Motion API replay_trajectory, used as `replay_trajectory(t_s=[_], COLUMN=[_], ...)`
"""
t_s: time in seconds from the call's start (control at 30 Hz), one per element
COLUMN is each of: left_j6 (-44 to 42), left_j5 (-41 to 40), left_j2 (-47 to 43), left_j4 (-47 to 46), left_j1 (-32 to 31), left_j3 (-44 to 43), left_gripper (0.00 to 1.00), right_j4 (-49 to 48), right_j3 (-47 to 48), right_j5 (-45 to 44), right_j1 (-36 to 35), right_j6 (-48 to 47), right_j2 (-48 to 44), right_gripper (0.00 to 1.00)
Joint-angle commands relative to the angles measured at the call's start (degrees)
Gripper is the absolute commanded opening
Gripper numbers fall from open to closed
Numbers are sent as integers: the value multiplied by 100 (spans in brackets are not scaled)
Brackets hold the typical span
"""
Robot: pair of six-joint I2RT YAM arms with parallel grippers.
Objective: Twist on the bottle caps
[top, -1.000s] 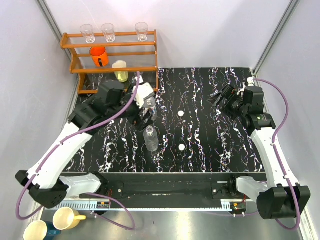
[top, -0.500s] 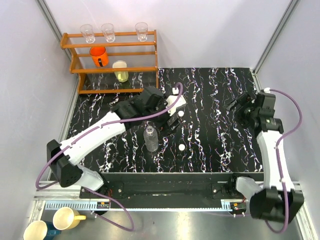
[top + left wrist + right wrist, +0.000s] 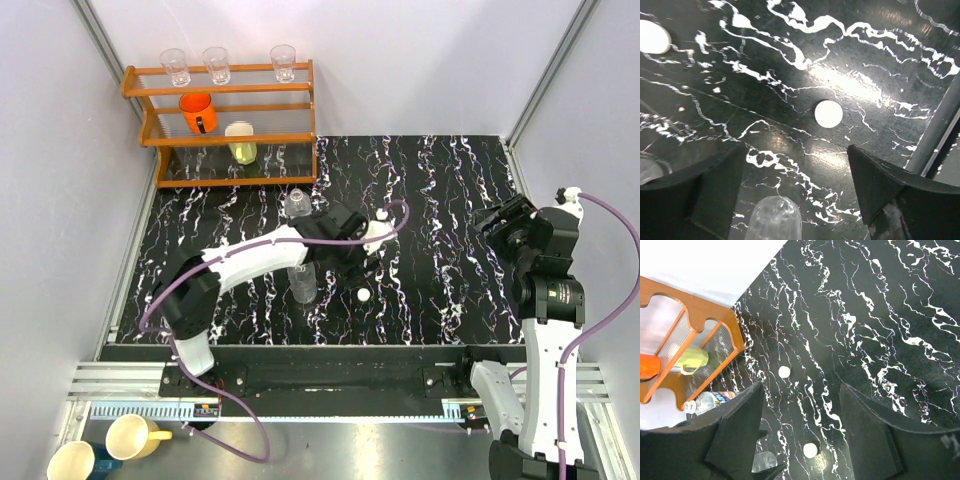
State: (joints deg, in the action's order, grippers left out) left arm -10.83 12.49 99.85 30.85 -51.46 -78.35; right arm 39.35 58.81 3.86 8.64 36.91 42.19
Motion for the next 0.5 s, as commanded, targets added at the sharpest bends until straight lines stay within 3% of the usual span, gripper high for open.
replay_trajectory(t_s=[0.0,0.17,0.27,0.47], left_j6=[-16,2,11,20], left_j5=[-300,-335,-265,-396], left_j2=[455,772,869,1001], left_j4=[-510,-659,-694,-765], left_j1=[-233,-250,-276,-347], left_j3=[12,4,21,74], left_gripper=[83,73,60,58], right_j4=[-7,-33,-94,-156], right_j3=[17,8,-71,-62], right_j5=[-219,-166,-61,89], right_j1=[-12,-12,-12,-47], right_j6=[-78,-26,1,18], right_j2=[-124,-141,-150,-194], right_gripper=[70,66,63,61])
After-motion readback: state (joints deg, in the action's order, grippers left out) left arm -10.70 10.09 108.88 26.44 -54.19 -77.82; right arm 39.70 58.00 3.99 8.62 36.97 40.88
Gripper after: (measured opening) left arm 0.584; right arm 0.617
